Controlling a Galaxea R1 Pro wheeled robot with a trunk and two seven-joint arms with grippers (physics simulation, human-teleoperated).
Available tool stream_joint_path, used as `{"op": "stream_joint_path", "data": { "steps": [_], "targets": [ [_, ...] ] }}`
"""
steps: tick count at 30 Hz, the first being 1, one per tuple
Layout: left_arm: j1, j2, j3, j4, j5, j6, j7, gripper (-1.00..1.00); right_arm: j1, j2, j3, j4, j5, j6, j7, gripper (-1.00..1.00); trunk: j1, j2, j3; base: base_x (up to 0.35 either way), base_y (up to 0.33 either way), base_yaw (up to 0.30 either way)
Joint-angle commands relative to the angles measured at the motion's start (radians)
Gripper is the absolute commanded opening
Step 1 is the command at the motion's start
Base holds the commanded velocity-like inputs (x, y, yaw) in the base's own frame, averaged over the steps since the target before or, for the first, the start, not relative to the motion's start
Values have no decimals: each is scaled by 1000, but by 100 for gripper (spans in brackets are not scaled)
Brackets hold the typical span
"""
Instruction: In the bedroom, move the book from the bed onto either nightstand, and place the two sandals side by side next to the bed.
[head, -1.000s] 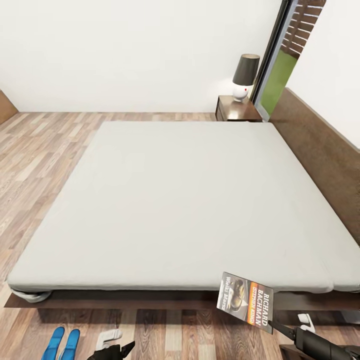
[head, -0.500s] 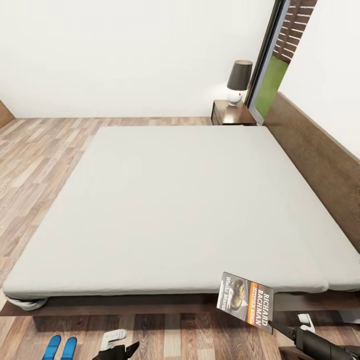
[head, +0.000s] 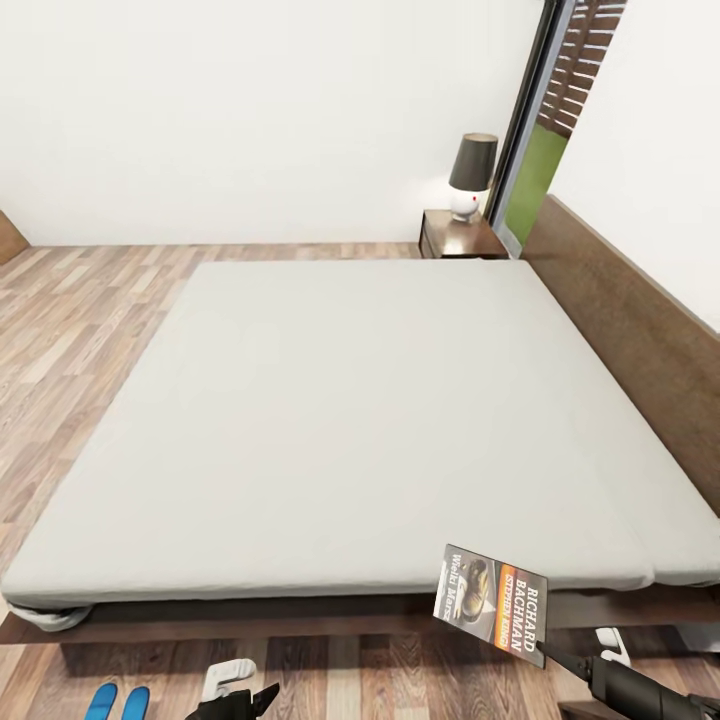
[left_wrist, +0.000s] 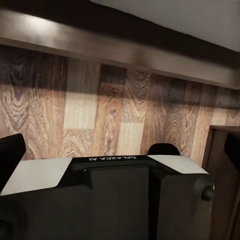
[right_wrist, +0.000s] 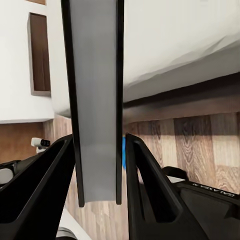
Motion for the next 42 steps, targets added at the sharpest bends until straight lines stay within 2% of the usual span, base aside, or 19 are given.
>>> {"op": "stream_joint_path", "data": {
  "steps": [1,42],
  "targets": [
    [-1,0,5,1,-7,-6,-2,100,0,-1,8,0,-10,10,3,-100,0,-1,1,0,0,-1],
    [-1,-7,5,4,-7,-27,-1,100,0,1,9,2,-10,3,-7,-100,0,-1,68,0,0,45]
  ]
}}
